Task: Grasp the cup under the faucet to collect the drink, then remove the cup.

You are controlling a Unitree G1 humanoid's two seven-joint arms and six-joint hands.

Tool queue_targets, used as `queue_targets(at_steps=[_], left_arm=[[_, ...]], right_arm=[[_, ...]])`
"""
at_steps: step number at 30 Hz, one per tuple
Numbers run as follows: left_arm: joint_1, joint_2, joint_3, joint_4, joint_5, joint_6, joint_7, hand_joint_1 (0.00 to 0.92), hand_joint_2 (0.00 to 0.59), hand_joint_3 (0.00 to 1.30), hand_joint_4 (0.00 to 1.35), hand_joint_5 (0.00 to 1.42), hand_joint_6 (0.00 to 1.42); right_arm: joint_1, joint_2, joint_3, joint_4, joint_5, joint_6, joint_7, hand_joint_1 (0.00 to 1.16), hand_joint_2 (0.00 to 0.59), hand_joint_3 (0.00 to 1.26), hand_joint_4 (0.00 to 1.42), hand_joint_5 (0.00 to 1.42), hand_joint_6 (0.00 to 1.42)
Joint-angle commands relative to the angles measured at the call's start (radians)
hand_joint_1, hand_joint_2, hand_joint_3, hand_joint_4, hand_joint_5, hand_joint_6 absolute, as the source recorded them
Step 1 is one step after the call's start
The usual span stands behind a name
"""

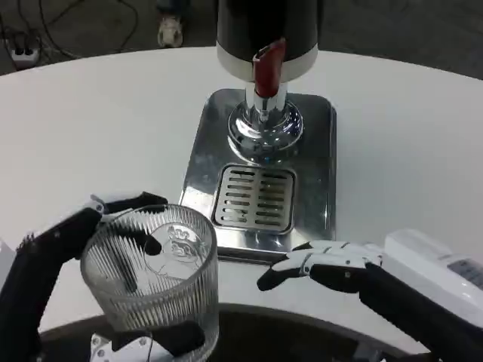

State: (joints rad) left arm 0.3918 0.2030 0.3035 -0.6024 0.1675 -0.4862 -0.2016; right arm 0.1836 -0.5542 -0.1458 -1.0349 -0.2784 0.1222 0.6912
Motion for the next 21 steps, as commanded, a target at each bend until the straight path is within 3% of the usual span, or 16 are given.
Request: queue_targets(at_steps=[1,6,21], left_arm=[[-0.052,0.018,0.028,0.064,0.016,-0.029,0.046,0.733,0.125,0.73,0.81,0.88,0.88],[-0.174,0.03,0.044,0.176,0.065,-0.023,0.103,0.732,0.13,0.73,0.82,0.89,0.88],[-0.398,0.135,0.01,0.507,0.198,-0.133,0.233,0.731,0.128,0.73,0.83,0.9,0.91]], right_arm=[[0.01,0.007,-0.008,-0.012,0.009,-0.023,0.0,0.5,0.434,0.31,0.21,0.14,0.13],[0.023,0.015,-0.012,-0.012,0.011,-0.037,0.001,0.5,0.434,0.31,0.21,0.14,0.13],[0.054,0.016,-0.049,-0.012,0.024,-0.055,0.006,0.5,0.435,0.32,0.21,0.14,0.13]])
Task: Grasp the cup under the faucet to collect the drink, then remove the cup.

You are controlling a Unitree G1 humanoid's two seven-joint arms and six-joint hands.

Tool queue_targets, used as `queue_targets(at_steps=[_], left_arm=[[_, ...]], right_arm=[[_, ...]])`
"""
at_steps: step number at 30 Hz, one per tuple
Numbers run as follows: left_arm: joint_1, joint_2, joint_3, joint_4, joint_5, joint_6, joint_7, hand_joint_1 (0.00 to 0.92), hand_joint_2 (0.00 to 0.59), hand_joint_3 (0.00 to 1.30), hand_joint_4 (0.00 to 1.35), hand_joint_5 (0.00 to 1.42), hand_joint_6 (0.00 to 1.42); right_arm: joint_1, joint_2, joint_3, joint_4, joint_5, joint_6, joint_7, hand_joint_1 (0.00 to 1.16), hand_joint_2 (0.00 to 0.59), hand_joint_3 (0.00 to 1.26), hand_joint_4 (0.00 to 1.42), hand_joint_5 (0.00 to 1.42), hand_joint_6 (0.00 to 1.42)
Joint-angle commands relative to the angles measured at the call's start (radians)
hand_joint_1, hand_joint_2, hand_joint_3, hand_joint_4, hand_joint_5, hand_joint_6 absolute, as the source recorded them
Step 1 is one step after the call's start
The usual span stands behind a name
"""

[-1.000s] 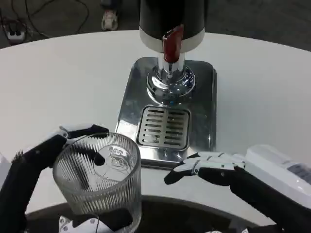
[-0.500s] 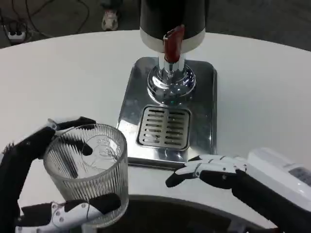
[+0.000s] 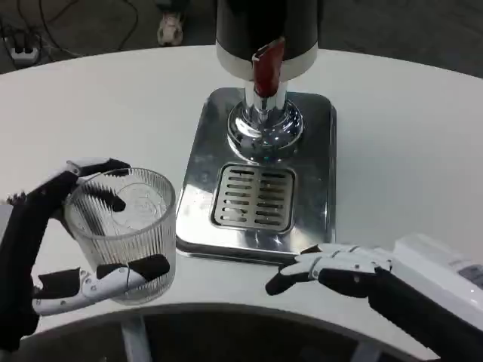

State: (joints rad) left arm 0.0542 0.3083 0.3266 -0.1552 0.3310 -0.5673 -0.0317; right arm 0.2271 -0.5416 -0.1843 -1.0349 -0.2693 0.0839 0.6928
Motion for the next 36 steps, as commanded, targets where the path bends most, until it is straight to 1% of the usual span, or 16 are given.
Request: queue_targets(at_steps=[1,4,7,12,16,19,22,27,31,33,36], left_arm=[[-0.085,0.042,-0.02,0.091,0.062,-0.068,0.085,0.731,0.127,0.73,0.83,0.9,0.91],[-0.159,0.071,-0.047,0.18,0.132,-0.104,0.152,0.736,0.122,0.73,0.83,0.9,0.93],[-0.221,0.081,-0.075,0.267,0.18,-0.114,0.215,0.733,0.114,0.73,0.83,0.9,0.95],[-0.293,0.07,-0.125,0.363,0.264,-0.09,0.34,0.731,0.105,0.74,0.83,0.91,0.98],[-0.332,0.037,-0.182,0.399,0.311,-0.043,0.421,0.729,0.098,0.75,0.83,0.91,1.01],[-0.357,0.024,-0.228,0.424,0.333,-0.011,0.463,0.729,0.097,0.75,0.83,0.91,1.01],[-0.406,0.016,-0.275,0.494,0.362,0.019,0.51,0.727,0.095,0.75,0.83,0.91,1.02],[-0.534,0.038,-0.353,0.667,0.395,0.037,0.572,0.721,0.092,0.75,0.83,0.91,1.03],[-0.616,0.061,-0.41,0.784,0.403,0.026,0.616,0.702,0.085,0.75,0.83,0.92,1.03],[-0.656,0.066,-0.437,0.843,0.408,0.02,0.632,0.7,0.085,0.75,0.83,0.92,1.03],[-0.712,0.061,-0.472,0.925,0.406,0.011,0.648,0.696,0.083,0.75,0.83,0.92,1.03]], right_arm=[[0.01,0.003,-0.013,-0.012,0.016,-0.017,0.004,0.5,0.435,0.32,0.21,0.14,0.13],[0.014,0.005,-0.022,-0.012,0.023,-0.021,0.001,0.5,0.435,0.32,0.21,0.14,0.13],[0.02,0.004,-0.032,-0.012,0.03,-0.026,-0.001,0.5,0.435,0.31,0.21,0.14,0.13],[0.032,0.001,-0.05,-0.012,0.041,-0.034,0.002,0.51,0.435,0.3,0.21,0.14,0.13],[0.036,-0.003,-0.063,-0.012,0.05,-0.037,0.002,0.51,0.435,0.3,0.2,0.14,0.13],[0.04,-0.011,-0.079,-0.012,0.062,-0.037,0.002,0.51,0.435,0.3,0.2,0.14,0.13],[0.046,-0.019,-0.094,-0.012,0.073,-0.037,0.0,0.51,0.435,0.3,0.2,0.14,0.13],[0.058,-0.028,-0.111,-0.012,0.087,-0.038,-0.004,0.51,0.435,0.3,0.2,0.14,0.13],[0.085,-0.037,-0.152,-0.012,0.11,-0.044,-0.007,0.51,0.435,0.3,0.2,0.14,0.13],[0.097,-0.04,-0.166,-0.012,0.118,-0.046,-0.009,0.51,0.435,0.3,0.2,0.14,0.13],[0.109,-0.042,-0.173,-0.012,0.123,-0.047,-0.015,0.51,0.435,0.3,0.2,0.14,0.13]])
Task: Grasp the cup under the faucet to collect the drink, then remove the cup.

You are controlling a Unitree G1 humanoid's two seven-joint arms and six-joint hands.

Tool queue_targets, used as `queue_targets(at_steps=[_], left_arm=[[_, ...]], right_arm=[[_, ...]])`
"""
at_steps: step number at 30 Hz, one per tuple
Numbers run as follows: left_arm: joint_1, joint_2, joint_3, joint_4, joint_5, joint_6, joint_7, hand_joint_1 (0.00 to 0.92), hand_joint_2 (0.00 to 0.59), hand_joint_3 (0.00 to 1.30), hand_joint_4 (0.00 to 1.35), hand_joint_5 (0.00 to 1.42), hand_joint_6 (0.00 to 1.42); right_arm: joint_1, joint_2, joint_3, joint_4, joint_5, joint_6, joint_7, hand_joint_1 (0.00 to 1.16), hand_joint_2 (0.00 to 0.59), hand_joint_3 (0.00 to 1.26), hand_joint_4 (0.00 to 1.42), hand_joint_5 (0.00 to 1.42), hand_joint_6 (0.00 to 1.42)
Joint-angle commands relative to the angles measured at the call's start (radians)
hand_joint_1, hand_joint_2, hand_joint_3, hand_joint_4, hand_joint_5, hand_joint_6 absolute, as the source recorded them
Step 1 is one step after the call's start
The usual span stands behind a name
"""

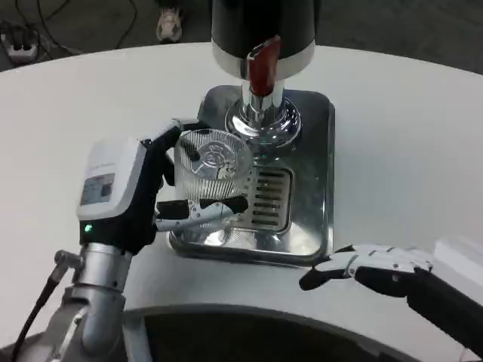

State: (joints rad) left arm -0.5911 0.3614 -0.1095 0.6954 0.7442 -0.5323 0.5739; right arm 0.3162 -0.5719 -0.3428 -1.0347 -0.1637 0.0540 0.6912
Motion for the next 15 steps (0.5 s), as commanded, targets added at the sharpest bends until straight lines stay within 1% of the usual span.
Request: queue_targets(at_steps=[1,7,15], left_arm=[[-0.082,0.004,-0.045,0.1,-0.009,-0.023,0.046,0.695,0.083,0.75,0.83,0.92,1.03],[-0.17,-0.018,-0.094,0.235,-0.02,-0.016,0.064,0.686,0.079,0.75,0.83,0.93,1.05],[-0.28,-0.044,-0.172,0.366,-0.025,0.003,0.086,0.67,0.067,0.75,0.83,0.93,1.05]], right_arm=[[0.023,-0.012,-0.017,-0.013,0.019,-0.017,-0.014,0.51,0.435,0.29,0.2,0.14,0.13],[0.039,-0.023,-0.027,-0.013,0.03,-0.014,-0.024,0.51,0.435,0.29,0.2,0.14,0.13],[0.045,-0.033,-0.017,-0.013,0.031,-0.004,-0.033,0.51,0.435,0.29,0.2,0.14,0.13]])
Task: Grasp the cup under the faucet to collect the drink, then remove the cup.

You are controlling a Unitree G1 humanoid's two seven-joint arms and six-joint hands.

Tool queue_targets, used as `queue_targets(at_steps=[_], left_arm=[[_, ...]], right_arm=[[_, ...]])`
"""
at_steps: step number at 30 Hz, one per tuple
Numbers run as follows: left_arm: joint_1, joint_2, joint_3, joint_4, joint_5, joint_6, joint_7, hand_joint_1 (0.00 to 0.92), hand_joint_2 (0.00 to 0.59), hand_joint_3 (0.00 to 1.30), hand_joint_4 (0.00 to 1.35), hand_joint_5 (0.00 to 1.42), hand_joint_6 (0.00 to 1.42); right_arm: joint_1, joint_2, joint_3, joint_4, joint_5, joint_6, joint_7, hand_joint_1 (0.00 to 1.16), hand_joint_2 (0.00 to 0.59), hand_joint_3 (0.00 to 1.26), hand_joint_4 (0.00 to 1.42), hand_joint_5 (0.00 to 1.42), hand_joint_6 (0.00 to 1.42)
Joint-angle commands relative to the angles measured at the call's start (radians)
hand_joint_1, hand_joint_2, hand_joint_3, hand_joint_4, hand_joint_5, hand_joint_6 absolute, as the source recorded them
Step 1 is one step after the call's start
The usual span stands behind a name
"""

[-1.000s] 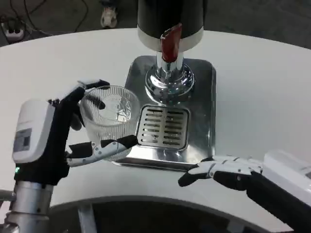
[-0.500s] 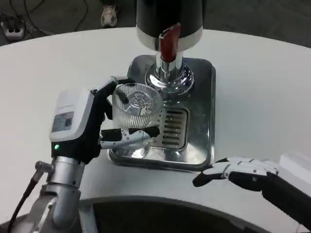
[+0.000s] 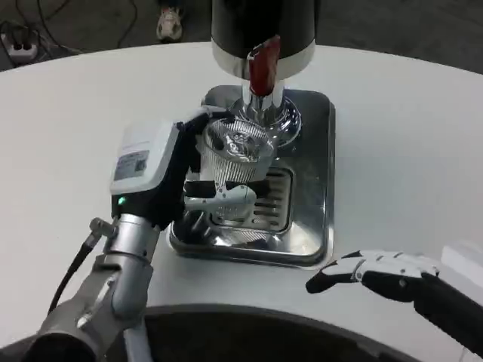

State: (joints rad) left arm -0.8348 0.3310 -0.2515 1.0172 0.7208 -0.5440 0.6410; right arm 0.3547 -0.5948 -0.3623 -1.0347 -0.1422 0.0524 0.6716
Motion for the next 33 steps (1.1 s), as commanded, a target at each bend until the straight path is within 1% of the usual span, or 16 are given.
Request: queue_targets(at_steps=[1,7,16,19,21,22,23,24,25,26,27,28,29,31,33], left_arm=[[-0.047,-0.019,-0.04,0.055,-0.001,0.026,0.013,0.668,0.067,0.75,0.83,0.93,1.05],[-0.069,-0.032,-0.066,0.079,-0.018,0.057,0.001,0.663,0.065,0.75,0.83,0.93,1.05],[-0.058,-0.019,-0.077,0.073,-0.042,0.072,-0.022,0.674,0.06,0.71,0.79,0.91,1.03],[-0.053,-0.014,-0.081,0.07,-0.053,0.074,-0.028,0.667,0.059,0.67,0.77,0.9,1.01],[-0.043,-0.008,-0.079,0.065,-0.063,0.066,-0.028,0.658,0.067,0.6,0.72,0.87,1.0],[-0.038,-0.005,-0.078,0.062,-0.068,0.062,-0.029,0.623,0.102,0.47,0.57,0.81,0.96],[-0.033,-0.002,-0.076,0.059,-0.074,0.058,-0.029,0.555,0.128,0.34,0.48,0.76,0.92],[-0.029,0.0,-0.075,0.056,-0.08,0.055,-0.031,0.48,0.134,0.26,0.46,0.75,0.9],[-0.025,0.003,-0.074,0.053,-0.086,0.053,-0.033,0.435,0.142,0.21,0.44,0.75,0.89],[-0.022,0.004,-0.074,0.05,-0.09,0.053,-0.035,0.382,0.153,0.14,0.37,0.73,0.86],[-0.018,0.007,-0.075,0.048,-0.095,0.05,-0.048,0.342,0.154,0.06,0.26,0.66,0.8],[-0.016,0.009,-0.075,0.046,-0.098,0.048,-0.057,0.315,0.145,0.01,0.17,0.6,0.73],[-0.014,0.01,-0.075,0.046,-0.101,0.046,-0.066,0.297,0.142,0.0,0.12,0.55,0.67],[-0.012,0.013,-0.075,0.045,-0.105,0.042,-0.088,0.286,0.132,0.0,0.08,0.48,0.59],[-0.009,0.015,-0.076,0.043,-0.11,0.038,-0.106,0.282,0.127,0.0,0.06,0.45,0.57]], right_arm=[[0.006,-0.011,0.003,-0.013,0.01,-0.001,-0.014,0.51,0.435,0.29,0.2,0.14,0.13],[0.006,-0.014,0.004,-0.013,0.009,0.004,-0.018,0.51,0.435,0.29,0.2,0.14,0.13],[0.01,-0.009,0.016,-0.013,0.003,0.002,-0.026,0.51,0.435,0.29,0.2,0.14,0.13],[0.01,-0.008,0.018,-0.013,0.003,-0.001,-0.027,0.51,0.435,0.29,0.2,0.14,0.13],[0.015,-0.006,0.019,-0.013,0.003,-0.006,-0.03,0.51,0.435,0.29,0.2,0.14,0.13],[0.017,-0.006,0.019,-0.013,0.004,-0.008,-0.031,0.51,0.435,0.29,0.2,0.14,0.13],[0.019,-0.005,0.019,-0.013,0.004,-0.011,-0.032,0.51,0.435,0.29,0.2,0.14,0.13],[0.022,-0.005,0.019,-0.013,0.004,-0.014,-0.034,0.51,0.435,0.29,0.2,0.14,0.13],[0.025,-0.004,0.019,-0.013,0.004,-0.017,-0.036,0.51,0.435,0.29,0.2,0.14,0.13],[0.028,-0.003,0.019,-0.013,0.005,-0.02,-0.038,0.51,0.435,0.29,0.2,0.14,0.13],[0.031,-0.003,0.018,-0.013,0.005,-0.023,-0.041,0.51,0.435,0.29,0.2,0.14,0.13],[0.035,-0.002,0.017,-0.013,0.006,-0.027,-0.044,0.51,0.435,0.29,0.2,0.14,0.13],[0.04,-0.001,0.016,-0.013,0.007,-0.032,-0.046,0.51,0.435,0.3,0.2,0.14,0.13],[0.048,0.001,0.014,-0.013,0.009,-0.04,-0.051,0.51,0.435,0.3,0.2,0.14,0.13],[0.054,0.001,0.012,-0.013,0.01,-0.046,-0.054,0.51,0.435,0.3,0.21,0.14,0.13]])
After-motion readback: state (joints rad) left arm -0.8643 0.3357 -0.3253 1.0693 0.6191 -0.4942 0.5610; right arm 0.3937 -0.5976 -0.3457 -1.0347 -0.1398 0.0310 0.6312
